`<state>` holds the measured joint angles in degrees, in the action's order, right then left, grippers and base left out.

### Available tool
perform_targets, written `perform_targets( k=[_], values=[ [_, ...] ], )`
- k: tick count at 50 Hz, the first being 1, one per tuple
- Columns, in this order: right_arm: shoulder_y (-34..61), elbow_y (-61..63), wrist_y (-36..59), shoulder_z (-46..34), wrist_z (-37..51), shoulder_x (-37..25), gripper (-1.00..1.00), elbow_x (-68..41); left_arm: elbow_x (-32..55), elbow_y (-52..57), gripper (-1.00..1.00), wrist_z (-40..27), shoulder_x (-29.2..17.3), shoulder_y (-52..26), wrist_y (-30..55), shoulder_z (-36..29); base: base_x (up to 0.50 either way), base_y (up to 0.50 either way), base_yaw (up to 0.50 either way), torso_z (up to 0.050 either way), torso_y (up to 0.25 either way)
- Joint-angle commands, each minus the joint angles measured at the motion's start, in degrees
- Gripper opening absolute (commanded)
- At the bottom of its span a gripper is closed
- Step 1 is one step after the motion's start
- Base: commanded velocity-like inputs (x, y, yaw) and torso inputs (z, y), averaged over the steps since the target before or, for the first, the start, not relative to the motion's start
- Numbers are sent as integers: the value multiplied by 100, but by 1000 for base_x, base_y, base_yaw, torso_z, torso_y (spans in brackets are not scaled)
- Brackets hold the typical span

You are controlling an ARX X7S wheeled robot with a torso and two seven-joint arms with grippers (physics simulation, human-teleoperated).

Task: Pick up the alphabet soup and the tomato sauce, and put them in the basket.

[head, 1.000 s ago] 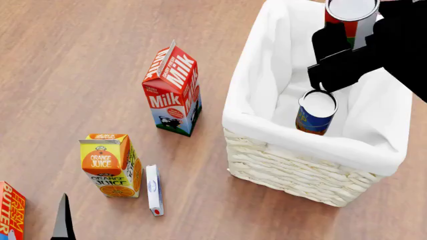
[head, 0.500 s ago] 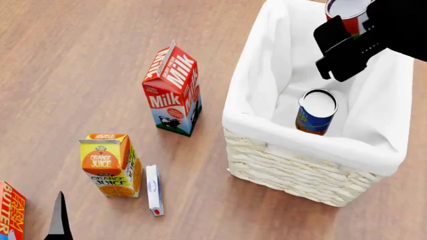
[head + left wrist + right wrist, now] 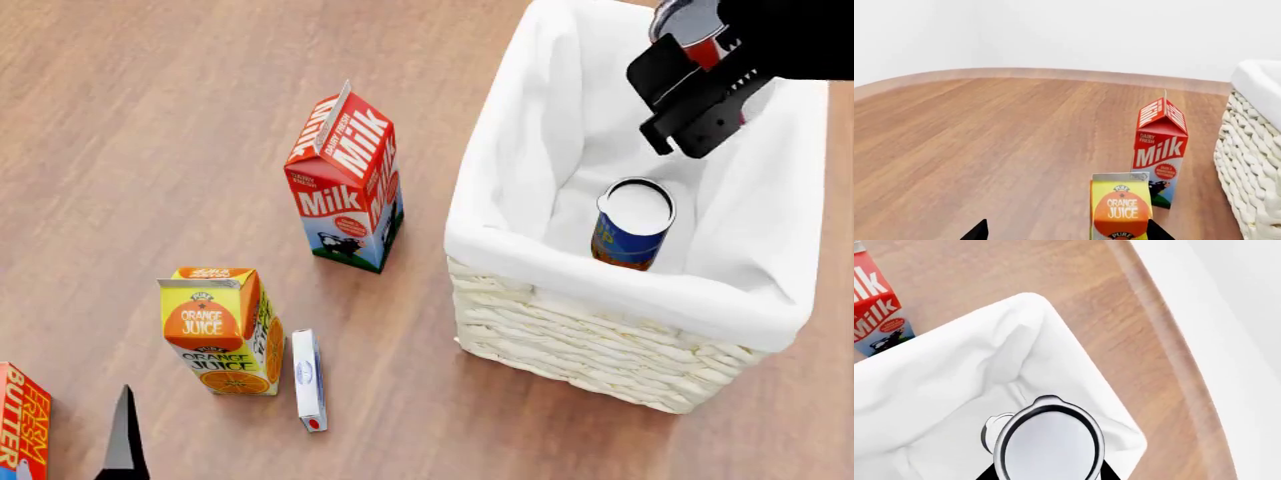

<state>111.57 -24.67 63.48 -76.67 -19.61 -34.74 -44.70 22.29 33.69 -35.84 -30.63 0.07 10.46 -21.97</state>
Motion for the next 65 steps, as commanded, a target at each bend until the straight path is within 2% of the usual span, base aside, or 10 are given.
perform_targets(
  k=[1, 22, 65],
  values=[
    [100, -396, -149, -180, -612, 400, -100, 428, 207, -124, 100, 346, 159, -33, -52, 168, 0, 0, 0, 0, 0],
    [-347, -419, -293, -213, -472, 429, -100, 440, 191, -161, 100, 344, 161, -48, -51, 123, 0, 0, 0, 0, 0],
    [-968, -1244, -921, -152, -355, 888, -100, 605, 267, -216, 100, 314, 143, -75, -59, 148, 0, 0, 0, 0, 0]
  ],
)
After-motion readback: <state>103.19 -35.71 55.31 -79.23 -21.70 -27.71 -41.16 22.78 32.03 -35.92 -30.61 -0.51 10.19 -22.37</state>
